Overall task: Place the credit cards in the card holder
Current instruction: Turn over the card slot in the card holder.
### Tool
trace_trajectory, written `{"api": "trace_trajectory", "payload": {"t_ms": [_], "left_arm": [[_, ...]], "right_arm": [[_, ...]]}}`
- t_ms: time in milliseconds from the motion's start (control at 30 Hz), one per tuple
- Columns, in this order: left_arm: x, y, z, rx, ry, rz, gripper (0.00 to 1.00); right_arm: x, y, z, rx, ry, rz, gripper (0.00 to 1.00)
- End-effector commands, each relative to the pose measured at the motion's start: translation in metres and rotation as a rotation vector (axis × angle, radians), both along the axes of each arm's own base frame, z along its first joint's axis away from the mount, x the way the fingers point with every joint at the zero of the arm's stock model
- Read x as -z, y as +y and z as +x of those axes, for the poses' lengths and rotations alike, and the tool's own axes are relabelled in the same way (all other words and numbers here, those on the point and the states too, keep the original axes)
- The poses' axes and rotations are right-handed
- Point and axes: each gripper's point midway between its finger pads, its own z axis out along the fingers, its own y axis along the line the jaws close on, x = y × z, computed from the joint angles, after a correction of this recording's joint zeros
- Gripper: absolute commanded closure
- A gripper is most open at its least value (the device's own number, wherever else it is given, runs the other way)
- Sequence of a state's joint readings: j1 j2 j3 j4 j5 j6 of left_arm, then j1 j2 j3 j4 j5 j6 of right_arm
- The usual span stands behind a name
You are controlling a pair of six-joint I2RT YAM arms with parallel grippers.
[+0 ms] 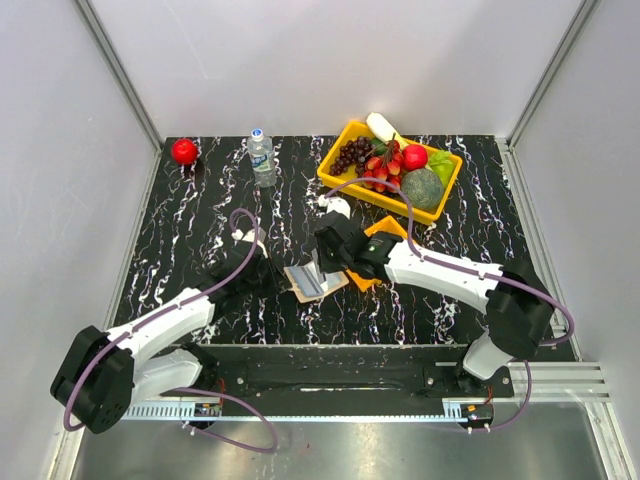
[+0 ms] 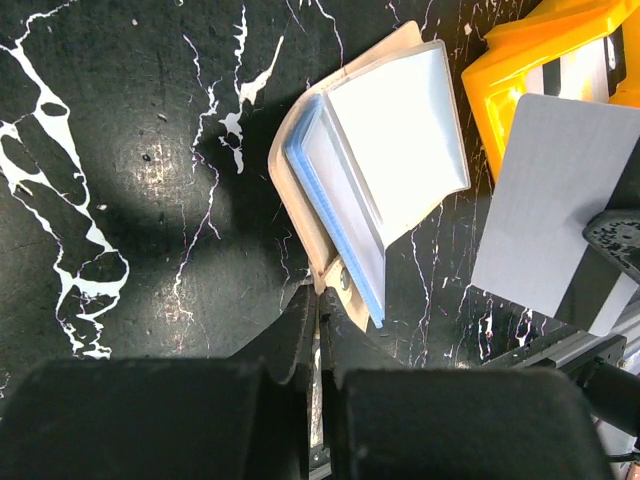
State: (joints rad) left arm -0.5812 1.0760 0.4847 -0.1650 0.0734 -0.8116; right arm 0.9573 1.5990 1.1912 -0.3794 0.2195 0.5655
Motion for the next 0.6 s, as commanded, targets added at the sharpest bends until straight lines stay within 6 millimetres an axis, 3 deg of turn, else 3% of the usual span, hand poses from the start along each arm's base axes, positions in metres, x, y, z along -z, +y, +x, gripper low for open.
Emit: {"api": "trace_trajectory", "payload": {"t_ms": [0,233,567], "left_arm": [[-0.013,-0.007,0.008,0.018,-0.049,-0.023,1.00],[-0.012,-0.007,0.008,0.020,-0.046,-0.019,1.00],[-0.014,-0.008,0.008,0.024,-0.050,-0.022,1.00]], "right_arm": [[-0.014,0.014,0.008,-0.012,-0.056,0.026,1.00],[-0.017,0.037,0.005,-0.077,-0.071,0.038,1.00],[-0.007,0.056,0.004,-0.106,-0.072,0.023,1.00]]}}
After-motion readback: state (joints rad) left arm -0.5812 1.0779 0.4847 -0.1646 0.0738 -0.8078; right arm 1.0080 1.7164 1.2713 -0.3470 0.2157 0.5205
